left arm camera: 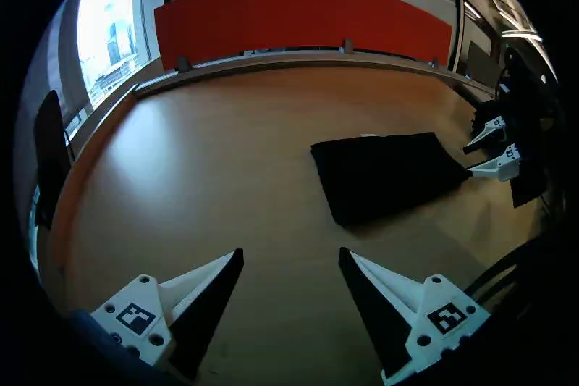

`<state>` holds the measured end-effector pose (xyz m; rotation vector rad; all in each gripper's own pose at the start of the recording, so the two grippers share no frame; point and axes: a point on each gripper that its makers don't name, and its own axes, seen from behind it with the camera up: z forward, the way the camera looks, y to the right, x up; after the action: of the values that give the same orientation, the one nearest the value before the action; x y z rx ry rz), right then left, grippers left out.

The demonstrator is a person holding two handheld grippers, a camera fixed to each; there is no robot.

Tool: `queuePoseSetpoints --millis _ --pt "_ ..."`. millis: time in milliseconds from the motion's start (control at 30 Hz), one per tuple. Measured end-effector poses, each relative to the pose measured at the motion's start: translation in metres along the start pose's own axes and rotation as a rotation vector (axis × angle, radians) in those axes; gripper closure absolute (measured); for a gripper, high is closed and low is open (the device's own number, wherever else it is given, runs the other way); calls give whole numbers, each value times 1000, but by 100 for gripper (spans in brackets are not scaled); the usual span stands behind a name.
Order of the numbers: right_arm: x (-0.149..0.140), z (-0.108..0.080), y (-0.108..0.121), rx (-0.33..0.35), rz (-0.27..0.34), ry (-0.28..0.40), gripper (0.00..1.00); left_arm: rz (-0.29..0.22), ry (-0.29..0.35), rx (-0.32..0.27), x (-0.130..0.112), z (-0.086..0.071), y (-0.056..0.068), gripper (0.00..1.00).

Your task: Fold towel

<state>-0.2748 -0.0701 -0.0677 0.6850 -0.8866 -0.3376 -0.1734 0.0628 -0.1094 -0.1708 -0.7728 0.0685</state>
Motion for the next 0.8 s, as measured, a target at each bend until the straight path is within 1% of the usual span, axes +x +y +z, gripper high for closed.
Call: queuePoseSetpoints --millis 67,267,367,467,633,800 --pt "-3 0 -1 5 1 -7 17 -1 3 4 -2 -1 -1 2" --pt "-13 -1 -4 23 -6 -42 28 3 2 18 -9 -4 -5 2" --pt "-17 0 -7 35 -7 -56 30 6 -1 28 -12 -6 -6 2" --pt "-19 0 -9 45 -5 -63 37 2 -4 36 -15 -6 -7 2" --pt "-23 -1 -11 54 -10 -77 40 1 8 35 -16 -7 -4 2" --pt "-26 -2 -11 57 -25 -91 52 3 26 41 -15 -8 -4 2"
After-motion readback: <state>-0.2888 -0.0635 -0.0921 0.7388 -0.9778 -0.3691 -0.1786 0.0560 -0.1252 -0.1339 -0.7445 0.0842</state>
